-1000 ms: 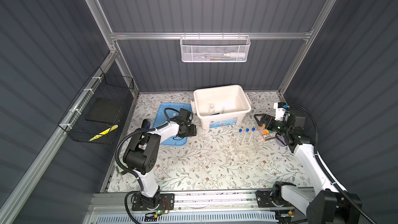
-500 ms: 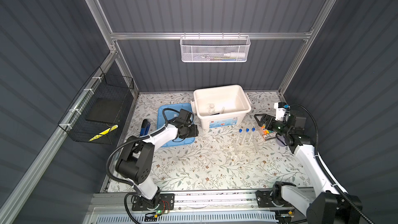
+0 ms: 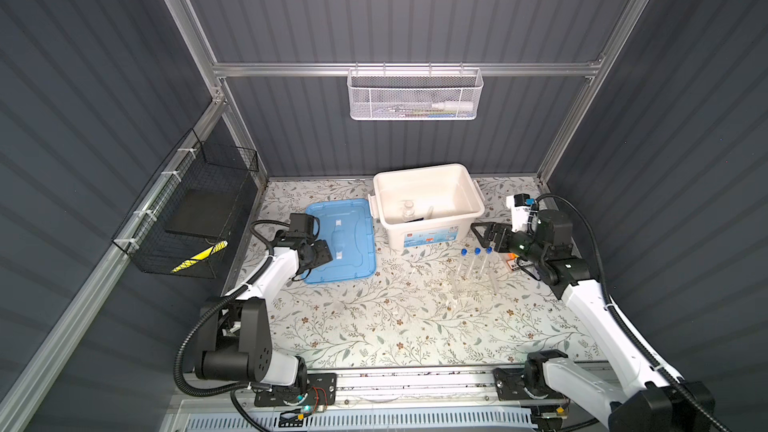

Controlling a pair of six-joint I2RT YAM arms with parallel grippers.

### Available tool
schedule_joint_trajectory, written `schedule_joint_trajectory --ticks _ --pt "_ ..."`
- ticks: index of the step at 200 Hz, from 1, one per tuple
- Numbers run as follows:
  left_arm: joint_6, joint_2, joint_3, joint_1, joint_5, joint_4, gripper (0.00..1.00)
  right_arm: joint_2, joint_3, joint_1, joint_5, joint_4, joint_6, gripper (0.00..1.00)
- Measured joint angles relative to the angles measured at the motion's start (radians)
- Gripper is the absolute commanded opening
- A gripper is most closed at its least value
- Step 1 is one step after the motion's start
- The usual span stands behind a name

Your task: Organize the chemistry lab equipment

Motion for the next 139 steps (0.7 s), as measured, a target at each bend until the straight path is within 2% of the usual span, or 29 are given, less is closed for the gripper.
schedule_joint_trajectory --ticks 22,62,96,139 --pt "0.029 0.000 0.000 0.065 -0.010 -0.002 0.72 0.003 0.027 0.124 0.075 -0.001 0.016 0.96" --pt "0.063 0.006 0.000 0.130 0.002 0.005 0.70 0.074 0.057 0.335 0.181 0.031 0.055 0.95" --pt "0.079 0.066 0.000 0.146 0.019 0.026 0.67 0.203 0.100 0.495 0.263 0.051 0.074 0.95" --pt "0.088 0.128 0.003 0.161 0.022 0.048 0.60 0.348 0.167 0.649 0.340 0.074 0.088 0.95"
